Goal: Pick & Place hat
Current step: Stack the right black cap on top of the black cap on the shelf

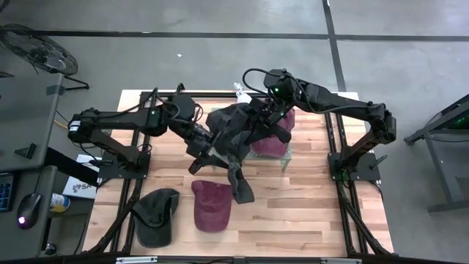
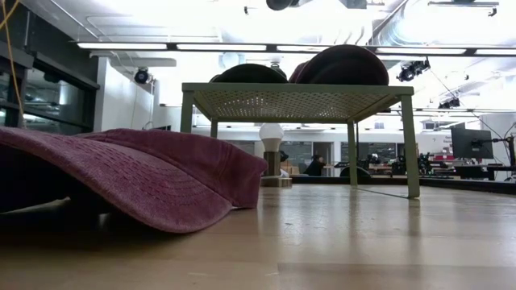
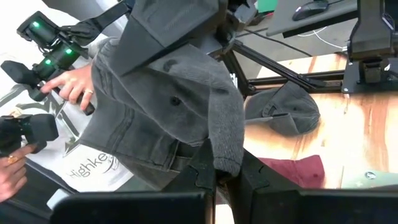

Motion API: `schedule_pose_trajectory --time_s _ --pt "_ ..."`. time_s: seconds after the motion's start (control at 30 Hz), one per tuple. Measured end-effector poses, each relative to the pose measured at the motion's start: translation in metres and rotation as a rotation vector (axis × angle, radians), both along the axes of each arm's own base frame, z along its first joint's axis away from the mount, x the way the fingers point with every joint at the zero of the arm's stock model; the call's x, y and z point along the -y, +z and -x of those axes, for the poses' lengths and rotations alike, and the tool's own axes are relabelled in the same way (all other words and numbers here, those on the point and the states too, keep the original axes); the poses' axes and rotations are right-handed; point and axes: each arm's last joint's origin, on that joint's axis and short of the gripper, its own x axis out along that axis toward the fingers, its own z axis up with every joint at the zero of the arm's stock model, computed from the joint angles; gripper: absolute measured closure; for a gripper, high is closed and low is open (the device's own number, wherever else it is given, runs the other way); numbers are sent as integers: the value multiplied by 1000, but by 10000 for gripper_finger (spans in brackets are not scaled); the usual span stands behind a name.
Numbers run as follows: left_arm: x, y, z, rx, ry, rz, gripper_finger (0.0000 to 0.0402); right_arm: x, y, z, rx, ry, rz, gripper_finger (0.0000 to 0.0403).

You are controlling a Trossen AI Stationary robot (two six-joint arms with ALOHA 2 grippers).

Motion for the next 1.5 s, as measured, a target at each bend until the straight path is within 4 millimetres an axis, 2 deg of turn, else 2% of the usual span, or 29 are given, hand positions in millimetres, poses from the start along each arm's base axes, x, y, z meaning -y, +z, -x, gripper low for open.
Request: schedule_pose_trajectory --time_s 0.27,0.43,0.5,0.67,0.87,1.03,1.17,1.3,1.5 --pt "10 4 0 44 36 -3 281 0 0 0 1 -4 3 395" --pt "11 6 0 61 64 -3 368 0 1 0 2 -5 4 395" --pt "10 6 0 51 77 14 390 0 0 0 1 -8 5 395" --pt "10 7 0 30 97 61 395 0 0 0 -1 -11 5 391" --pt "9 17 3 13 117 117 397 1 3 0 -17 -30 -38 334" --pt "8 28 8 -6 151 134 398 0 12 7 10 -60 -28 294" --pt "7 38 13 -27 171 173 399 3 25 21 59 -100 2 271" --pt "5 48 19 -78 246 226 400 8 43 43 133 -185 61 256" --pt "-3 64 31 -145 507 355 400 12 70 83 262 -369 200 253"
